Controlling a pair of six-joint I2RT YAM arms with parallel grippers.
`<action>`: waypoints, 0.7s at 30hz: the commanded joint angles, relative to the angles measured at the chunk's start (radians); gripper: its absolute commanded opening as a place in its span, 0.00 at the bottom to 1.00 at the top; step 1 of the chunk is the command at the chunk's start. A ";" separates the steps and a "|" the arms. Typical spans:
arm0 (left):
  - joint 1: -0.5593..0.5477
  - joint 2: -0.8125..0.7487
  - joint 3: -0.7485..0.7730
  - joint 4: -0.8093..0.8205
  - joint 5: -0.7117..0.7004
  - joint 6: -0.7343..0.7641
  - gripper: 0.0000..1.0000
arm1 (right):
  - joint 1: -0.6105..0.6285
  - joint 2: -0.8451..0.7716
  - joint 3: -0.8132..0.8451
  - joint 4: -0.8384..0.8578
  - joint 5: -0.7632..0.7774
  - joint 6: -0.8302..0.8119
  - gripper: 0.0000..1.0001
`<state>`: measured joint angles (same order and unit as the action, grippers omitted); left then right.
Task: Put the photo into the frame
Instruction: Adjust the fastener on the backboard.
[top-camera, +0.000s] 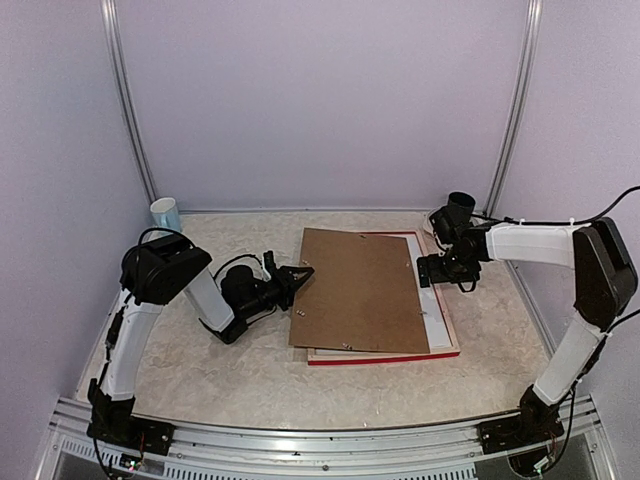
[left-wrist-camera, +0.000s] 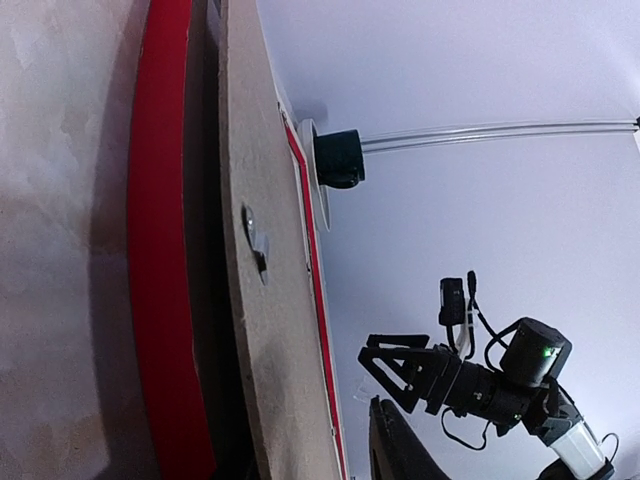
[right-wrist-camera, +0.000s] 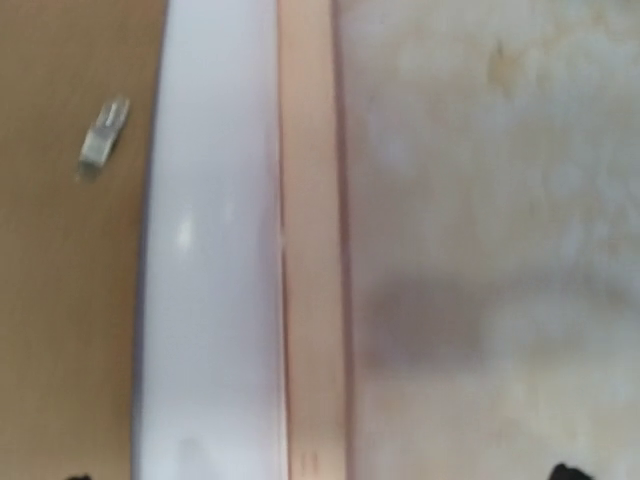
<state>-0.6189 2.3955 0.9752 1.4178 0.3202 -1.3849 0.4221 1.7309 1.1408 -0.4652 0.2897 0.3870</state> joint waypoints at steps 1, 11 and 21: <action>-0.014 0.065 -0.033 -0.147 -0.048 0.037 0.29 | 0.024 -0.115 -0.111 -0.012 -0.055 0.018 0.99; -0.018 0.065 -0.038 -0.140 -0.054 0.036 0.32 | 0.075 -0.205 -0.234 -0.053 -0.027 0.035 0.99; -0.018 0.068 -0.041 -0.131 -0.041 0.039 0.40 | 0.088 -0.145 -0.253 -0.009 -0.001 0.052 0.99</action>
<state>-0.6262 2.3951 0.9699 1.4261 0.2840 -1.3838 0.4931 1.5551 0.8936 -0.4957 0.2630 0.4198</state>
